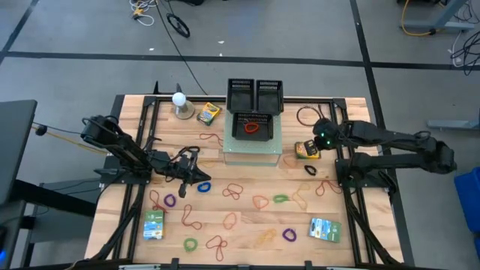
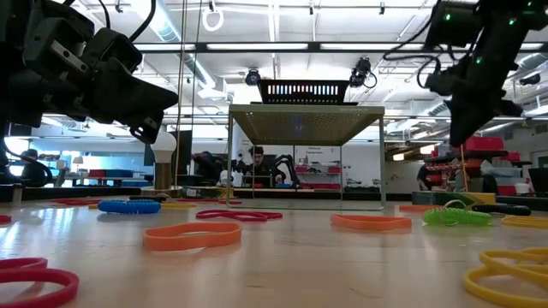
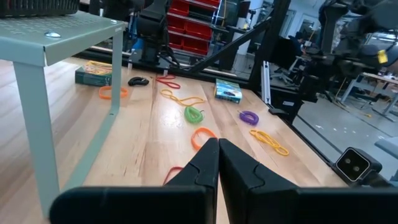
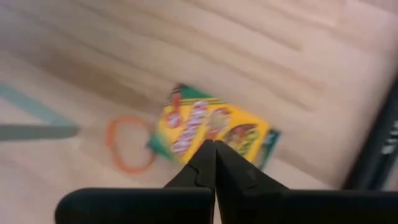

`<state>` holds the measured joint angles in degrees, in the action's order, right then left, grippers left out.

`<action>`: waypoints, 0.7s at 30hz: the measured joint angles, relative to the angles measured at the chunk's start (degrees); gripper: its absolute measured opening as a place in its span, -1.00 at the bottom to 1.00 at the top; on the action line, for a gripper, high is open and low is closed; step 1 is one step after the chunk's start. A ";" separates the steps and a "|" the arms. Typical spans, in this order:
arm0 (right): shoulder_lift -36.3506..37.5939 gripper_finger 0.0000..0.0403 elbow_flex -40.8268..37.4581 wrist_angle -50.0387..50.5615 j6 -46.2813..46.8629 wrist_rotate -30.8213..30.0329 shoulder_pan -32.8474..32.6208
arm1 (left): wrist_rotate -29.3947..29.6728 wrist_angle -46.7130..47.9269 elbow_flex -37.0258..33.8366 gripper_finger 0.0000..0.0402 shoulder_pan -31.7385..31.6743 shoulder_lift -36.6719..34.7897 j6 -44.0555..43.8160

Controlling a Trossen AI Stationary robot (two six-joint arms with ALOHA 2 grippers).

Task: Pick & Place Office Desk Supplies
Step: Put the yellow crayon box into the top left black bin on the shelf

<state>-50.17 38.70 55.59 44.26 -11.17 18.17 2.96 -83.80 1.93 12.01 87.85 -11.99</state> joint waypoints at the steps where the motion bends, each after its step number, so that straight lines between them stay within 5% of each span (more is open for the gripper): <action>1: -0.02 -0.99 0.00 0.23 2.41 -0.13 -1.76 | 0.00 0.08 0.00 -0.91 0.00 0.00 0.00; 5: -0.77 -0.93 -1.03 1.16 15.72 -1.85 -6.09 | -0.02 0.06 0.00 -0.91 0.00 0.00 -0.02; 10: -2.32 -0.54 -5.24 0.16 25.63 -4.23 -5.94 | -0.02 0.06 0.00 -0.91 0.00 0.00 -0.15; 16: -3.10 -0.07 -11.62 -5.93 27.80 -7.85 -1.34 | -0.04 0.27 0.01 -0.91 0.02 0.00 -0.24; 21: -3.12 -0.02 -17.76 -15.52 24.96 -3.95 3.33 | -0.17 0.75 0.00 -0.91 0.02 0.00 -0.24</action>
<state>-53.29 20.94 40.07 69.22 -15.11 21.50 2.79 -83.05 1.93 12.03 87.85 -12.23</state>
